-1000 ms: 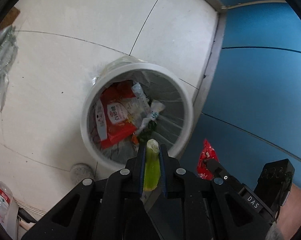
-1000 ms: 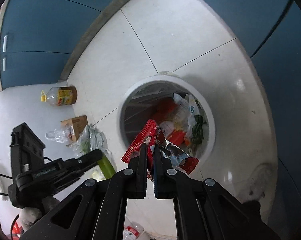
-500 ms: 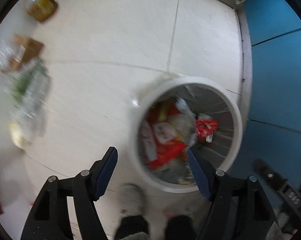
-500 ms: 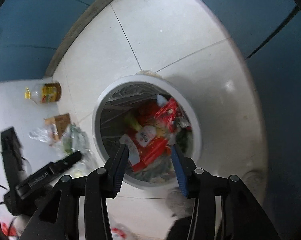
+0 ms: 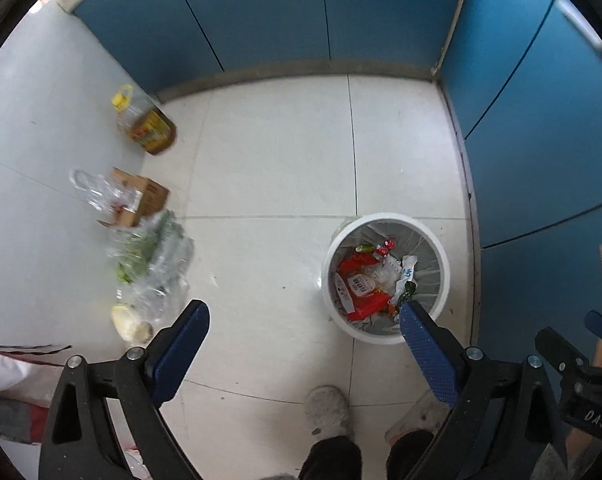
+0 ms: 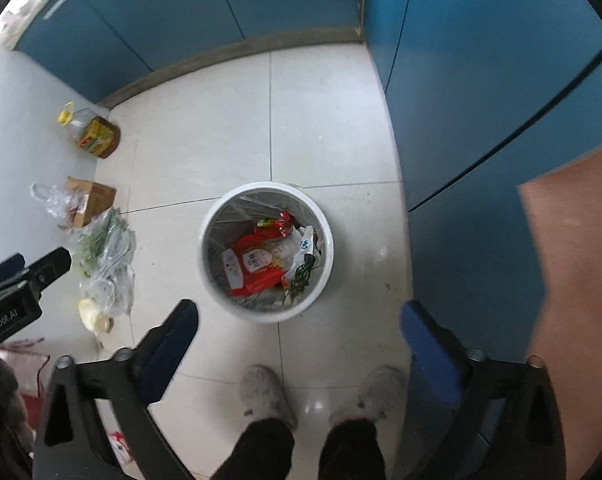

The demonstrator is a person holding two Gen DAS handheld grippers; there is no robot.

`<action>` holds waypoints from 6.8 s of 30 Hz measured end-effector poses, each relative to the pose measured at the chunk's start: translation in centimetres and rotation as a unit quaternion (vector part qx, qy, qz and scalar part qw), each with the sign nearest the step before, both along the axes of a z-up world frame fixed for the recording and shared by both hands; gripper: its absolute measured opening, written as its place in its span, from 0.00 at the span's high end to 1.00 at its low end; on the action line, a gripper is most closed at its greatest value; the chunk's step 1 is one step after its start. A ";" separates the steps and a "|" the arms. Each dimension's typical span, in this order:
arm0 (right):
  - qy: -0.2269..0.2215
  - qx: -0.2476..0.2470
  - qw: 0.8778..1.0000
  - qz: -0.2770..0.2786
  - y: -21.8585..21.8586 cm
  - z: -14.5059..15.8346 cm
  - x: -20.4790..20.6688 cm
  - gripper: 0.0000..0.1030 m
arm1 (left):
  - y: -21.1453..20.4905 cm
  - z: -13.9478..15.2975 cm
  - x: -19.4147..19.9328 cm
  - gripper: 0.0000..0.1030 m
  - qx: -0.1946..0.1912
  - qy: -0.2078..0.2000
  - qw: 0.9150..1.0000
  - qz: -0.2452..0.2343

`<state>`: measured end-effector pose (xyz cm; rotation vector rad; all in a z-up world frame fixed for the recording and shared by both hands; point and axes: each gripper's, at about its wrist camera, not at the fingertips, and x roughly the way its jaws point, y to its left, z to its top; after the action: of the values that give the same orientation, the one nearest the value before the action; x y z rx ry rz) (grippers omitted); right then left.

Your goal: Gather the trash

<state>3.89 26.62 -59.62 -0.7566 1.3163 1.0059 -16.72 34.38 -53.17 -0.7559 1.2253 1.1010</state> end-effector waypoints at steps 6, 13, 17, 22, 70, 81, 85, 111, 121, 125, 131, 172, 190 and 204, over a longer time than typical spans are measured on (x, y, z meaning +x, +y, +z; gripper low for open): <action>-0.025 0.029 0.999 0.023 -3.2 10.6 -2.7 0.00 | -3.5 8.5 -1.4 0.00 0.015 -0.026 1.000 -0.001; -0.027 0.064 0.997 0.030 -7.1 21.6 -4.3 0.00 | -7.7 17.1 -2.4 0.00 0.024 -0.048 0.999 -0.002; -0.012 0.082 0.996 0.026 -9.2 26.2 -4.7 0.00 | -9.5 21.3 -3.1 0.00 0.030 -0.052 0.998 0.006; 0.032 0.116 0.993 -0.008 -12.2 31.2 -3.1 0.00 | -11.2 26.1 -2.2 0.00 0.060 -0.037 0.997 -0.001; -0.102 0.118 0.830 -0.535 -42.9 25.7 50.0 0.93 | -18.9 18.6 61.2 0.06 -0.084 -0.019 0.981 -0.173; -0.106 0.142 0.840 -0.513 -42.3 27.6 48.4 0.93 | -22.0 22.5 56.5 0.37 -0.006 -0.041 0.970 -0.240; -0.109 0.156 0.848 -0.495 -41.7 29.8 45.6 0.93 | -22.7 24.6 51.8 0.37 0.004 -0.059 0.964 -0.259; 0.104 0.189 0.963 -0.160 -9.0 20.8 10.3 0.93 | -1.0 14.9 8.6 0.37 -0.048 -0.114 0.992 0.002; 0.195 0.105 0.965 -0.137 -0.5 -7.3 5.7 0.93 | 5.0 -11.6 3.1 0.37 -0.184 -0.137 0.971 0.074; 0.215 0.079 0.968 -0.105 1.4 -17.7 4.7 0.93 | 6.0 -22.1 3.2 0.37 -0.245 -0.152 0.953 0.093; 0.211 0.027 0.976 -0.057 4.1 -26.5 2.8 0.90 | 5.8 -27.5 3.8 0.19 -0.250 -0.125 0.957 0.072; -0.112 0.158 0.981 0.009 -17.1 40.2 -8.0 0.00 | -16.7 31.9 -5.0 0.00 0.114 -0.103 0.988 0.015; -0.045 0.222 0.974 0.011 -27.5 51.5 -8.7 0.00 | -26.4 41.9 -7.2 0.00 0.095 -0.174 0.980 0.008; -0.011 0.227 0.974 0.012 -29.8 54.1 -10.1 0.00 | -28.2 44.4 -8.8 0.00 0.085 -0.208 0.974 -0.012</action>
<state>-6.19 -3.16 -5.48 -0.4318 1.0034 1.2568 -25.56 6.20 -8.79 -0.7893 0.7742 0.9540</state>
